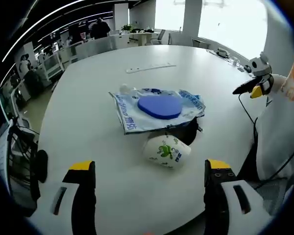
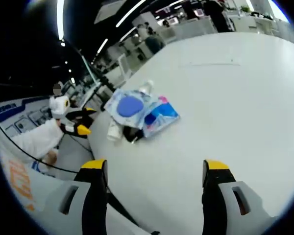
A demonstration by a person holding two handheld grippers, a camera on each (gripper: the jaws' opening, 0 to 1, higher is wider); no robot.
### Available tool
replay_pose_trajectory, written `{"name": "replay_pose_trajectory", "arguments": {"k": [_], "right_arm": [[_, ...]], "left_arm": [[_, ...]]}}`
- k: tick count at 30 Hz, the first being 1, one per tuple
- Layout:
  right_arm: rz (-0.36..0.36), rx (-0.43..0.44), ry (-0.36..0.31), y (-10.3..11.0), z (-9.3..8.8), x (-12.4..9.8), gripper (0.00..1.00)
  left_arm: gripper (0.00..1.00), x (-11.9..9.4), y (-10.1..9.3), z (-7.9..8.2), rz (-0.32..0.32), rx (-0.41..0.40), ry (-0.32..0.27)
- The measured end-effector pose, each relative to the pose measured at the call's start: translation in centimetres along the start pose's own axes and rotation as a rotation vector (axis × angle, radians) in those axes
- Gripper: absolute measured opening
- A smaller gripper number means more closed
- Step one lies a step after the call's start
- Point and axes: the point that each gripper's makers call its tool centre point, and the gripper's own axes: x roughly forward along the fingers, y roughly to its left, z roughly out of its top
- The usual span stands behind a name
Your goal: Arrange the tabletop items into an orderly group along one side of the table until the central work area is clear of visible clutter.
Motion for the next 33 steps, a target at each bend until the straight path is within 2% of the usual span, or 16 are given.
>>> {"name": "replay_pose_trajectory", "arguments": {"k": [33], "right_arm": [[0.024,0.052,0.001,0.16,-0.11,0.28,0.75]], "left_arm": [[0.9,-0.59,0.57,-0.73,0.012,-0.016,0.024]]}}
